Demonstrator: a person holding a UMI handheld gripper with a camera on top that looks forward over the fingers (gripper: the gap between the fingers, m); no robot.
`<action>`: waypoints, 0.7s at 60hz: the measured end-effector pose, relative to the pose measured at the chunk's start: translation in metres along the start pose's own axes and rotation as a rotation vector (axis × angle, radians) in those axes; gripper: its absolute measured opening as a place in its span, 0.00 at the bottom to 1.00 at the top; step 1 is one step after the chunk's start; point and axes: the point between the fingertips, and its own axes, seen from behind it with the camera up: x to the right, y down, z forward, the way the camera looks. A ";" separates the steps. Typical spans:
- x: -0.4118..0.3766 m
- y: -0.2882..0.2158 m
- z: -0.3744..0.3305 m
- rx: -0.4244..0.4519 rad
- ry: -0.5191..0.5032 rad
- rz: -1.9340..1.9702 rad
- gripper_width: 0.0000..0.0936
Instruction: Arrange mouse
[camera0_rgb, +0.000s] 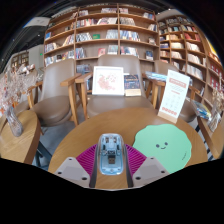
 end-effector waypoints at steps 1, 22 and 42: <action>0.002 -0.007 -0.004 0.011 -0.004 0.001 0.45; 0.175 -0.078 -0.004 0.073 0.156 0.075 0.44; 0.234 0.003 0.045 -0.036 0.191 0.115 0.47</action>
